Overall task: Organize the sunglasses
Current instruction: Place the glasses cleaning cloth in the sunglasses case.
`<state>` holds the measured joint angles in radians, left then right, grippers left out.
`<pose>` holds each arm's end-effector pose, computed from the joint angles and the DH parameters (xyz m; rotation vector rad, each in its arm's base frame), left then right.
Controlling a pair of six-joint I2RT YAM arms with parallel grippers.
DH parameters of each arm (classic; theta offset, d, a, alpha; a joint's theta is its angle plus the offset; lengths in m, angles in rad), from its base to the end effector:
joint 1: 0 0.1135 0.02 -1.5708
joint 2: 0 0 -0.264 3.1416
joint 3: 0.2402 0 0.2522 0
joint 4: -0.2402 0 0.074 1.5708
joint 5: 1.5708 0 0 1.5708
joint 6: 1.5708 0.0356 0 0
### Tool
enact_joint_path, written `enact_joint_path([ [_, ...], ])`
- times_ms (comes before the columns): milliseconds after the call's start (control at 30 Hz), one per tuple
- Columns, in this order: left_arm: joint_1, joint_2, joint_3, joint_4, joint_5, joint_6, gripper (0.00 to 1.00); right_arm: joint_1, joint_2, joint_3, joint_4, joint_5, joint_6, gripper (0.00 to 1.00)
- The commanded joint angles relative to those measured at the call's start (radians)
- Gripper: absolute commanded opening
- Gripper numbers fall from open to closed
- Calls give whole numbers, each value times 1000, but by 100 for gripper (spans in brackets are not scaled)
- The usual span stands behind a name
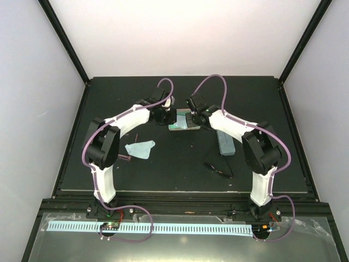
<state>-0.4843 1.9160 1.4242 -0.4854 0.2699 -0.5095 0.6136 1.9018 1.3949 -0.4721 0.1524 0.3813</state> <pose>0.3621 -0.2012 0.2094 0.0769 2.6594 -0.7048 0.3383 0.2317 0.2061 -0.2360 2.5338 0.1994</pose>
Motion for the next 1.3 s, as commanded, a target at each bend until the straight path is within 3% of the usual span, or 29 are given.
enact_joint_path([
  [0, 20, 60, 60, -6, 41, 17, 1, -13, 43, 48, 2, 21, -43, 1],
  [667, 60, 186, 104, 15, 92, 33, 2, -26, 149, 124, -13, 74, -68, 1],
  [1100, 61, 204, 124, -6, 50, 16, 2, -28, 182, 129, -26, 130, -64, 4],
  [1167, 61, 202, 134, -15, 48, 16, 4, -28, 182, 131, -26, 136, -62, 6],
  [1267, 61, 194, 150, -39, 30, 12, 18, -28, 174, 137, -44, 137, -56, 15],
])
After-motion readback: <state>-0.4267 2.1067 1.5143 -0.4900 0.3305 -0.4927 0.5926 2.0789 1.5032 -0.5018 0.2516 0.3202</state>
